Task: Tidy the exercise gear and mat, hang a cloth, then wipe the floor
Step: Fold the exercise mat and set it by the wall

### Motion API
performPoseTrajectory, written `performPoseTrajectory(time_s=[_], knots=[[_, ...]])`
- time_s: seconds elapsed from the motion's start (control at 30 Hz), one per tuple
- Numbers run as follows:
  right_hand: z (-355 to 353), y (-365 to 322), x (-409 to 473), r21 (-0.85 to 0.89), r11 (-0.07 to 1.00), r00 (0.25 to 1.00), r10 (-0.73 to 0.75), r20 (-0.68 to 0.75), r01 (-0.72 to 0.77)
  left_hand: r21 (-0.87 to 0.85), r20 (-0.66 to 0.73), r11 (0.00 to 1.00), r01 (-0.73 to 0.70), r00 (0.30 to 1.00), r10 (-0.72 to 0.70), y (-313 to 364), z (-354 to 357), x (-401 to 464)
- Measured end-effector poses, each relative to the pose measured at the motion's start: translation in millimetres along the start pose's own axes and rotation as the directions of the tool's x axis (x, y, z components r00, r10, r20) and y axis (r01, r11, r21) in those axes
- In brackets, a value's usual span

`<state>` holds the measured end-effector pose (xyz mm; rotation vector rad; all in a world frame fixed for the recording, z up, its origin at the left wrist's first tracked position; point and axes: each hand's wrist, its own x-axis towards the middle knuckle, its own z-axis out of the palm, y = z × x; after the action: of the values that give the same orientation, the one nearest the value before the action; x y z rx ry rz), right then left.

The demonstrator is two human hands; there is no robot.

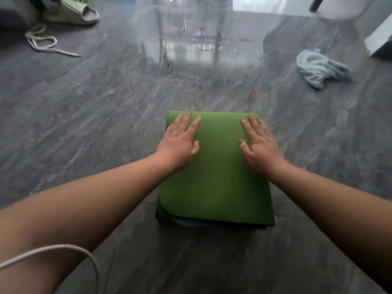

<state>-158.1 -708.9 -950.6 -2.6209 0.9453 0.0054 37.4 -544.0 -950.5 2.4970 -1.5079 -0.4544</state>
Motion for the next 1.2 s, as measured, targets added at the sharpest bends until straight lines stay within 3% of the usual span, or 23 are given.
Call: performPoseTrajectory(time_s=[0.07,0.1,0.2,0.4,0.63,0.83,1.03,1.2], knots=[[6.3,-0.5,30.3,-0.069,0.998,1.0,-0.004,0.019,0.005,0.12,0.026,0.991,-0.061,0.998,0.059,1.2,-3.4,36.8],[11.4,-0.3,40.9,-0.075,0.997,0.999,0.029,0.044,-0.026,0.143,0.049,0.989,-0.026,0.999,0.019,1.3,-1.7,51.7],[36.9,7.9,47.2,-0.097,0.989,0.983,0.127,0.13,-0.115,0.123,0.157,0.987,0.106,0.98,-0.124,2.7,18.8,68.0],[73.8,26.6,26.2,-0.188,0.978,0.978,0.121,0.171,-0.089,0.179,0.193,0.978,0.106,0.971,-0.141,-0.4,61.8,51.2],[85.4,30.8,41.4,-0.148,0.983,0.969,0.137,0.203,-0.108,0.117,0.259,0.985,0.127,0.953,-0.154,-16.7,69.2,75.3],[87.7,28.9,15.1,-0.142,0.988,0.99,0.071,0.125,-0.053,0.141,0.247,0.982,0.129,0.956,-0.161,-16.6,74.4,74.1],[93.7,24.0,-80.1,-0.176,0.984,0.97,0.067,0.234,-0.025,0.13,0.233,0.984,0.12,0.961,-0.148,-16.1,79.5,68.9],[108.6,27.4,-86.8,-0.157,0.987,0.977,0.058,0.203,-0.026,0.136,0.211,0.985,0.106,0.968,-0.133,-11.8,76.7,58.3]])
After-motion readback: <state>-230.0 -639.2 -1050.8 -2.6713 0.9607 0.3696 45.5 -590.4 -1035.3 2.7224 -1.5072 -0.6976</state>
